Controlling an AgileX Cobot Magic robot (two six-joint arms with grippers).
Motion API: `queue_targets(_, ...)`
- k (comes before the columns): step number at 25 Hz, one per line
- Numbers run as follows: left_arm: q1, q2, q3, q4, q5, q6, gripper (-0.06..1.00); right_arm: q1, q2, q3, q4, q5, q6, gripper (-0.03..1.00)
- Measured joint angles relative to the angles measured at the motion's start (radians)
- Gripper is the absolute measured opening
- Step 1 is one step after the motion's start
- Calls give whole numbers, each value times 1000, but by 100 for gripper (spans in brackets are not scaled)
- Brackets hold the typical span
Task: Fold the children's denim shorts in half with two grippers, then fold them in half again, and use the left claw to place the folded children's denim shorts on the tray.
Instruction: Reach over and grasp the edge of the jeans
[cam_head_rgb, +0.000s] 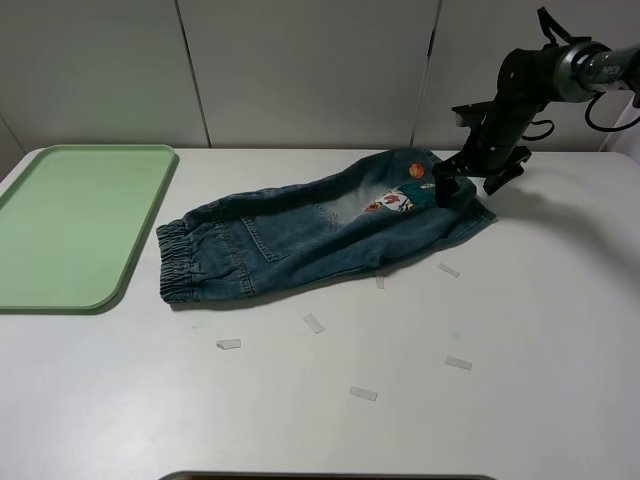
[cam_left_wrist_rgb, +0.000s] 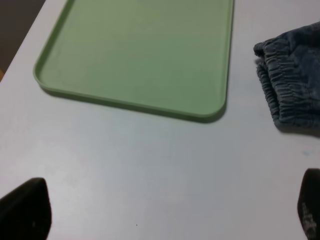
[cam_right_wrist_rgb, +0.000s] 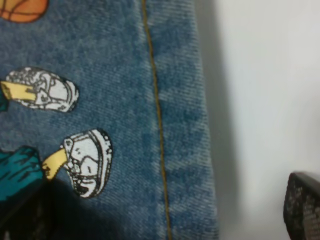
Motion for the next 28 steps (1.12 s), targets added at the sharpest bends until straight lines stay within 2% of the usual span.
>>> queue_targets(17, 0, 0, 0, 0, 0, 0, 98, -4, 40, -20, 47, 13, -93, 69)
queue_targets(19, 0, 0, 0, 0, 0, 0, 98, -4, 42, -20, 50, 13, -101, 64)
queue_targets(28, 0, 0, 0, 0, 0, 1, 98, -1, 61, -31, 81, 12, -104, 29)
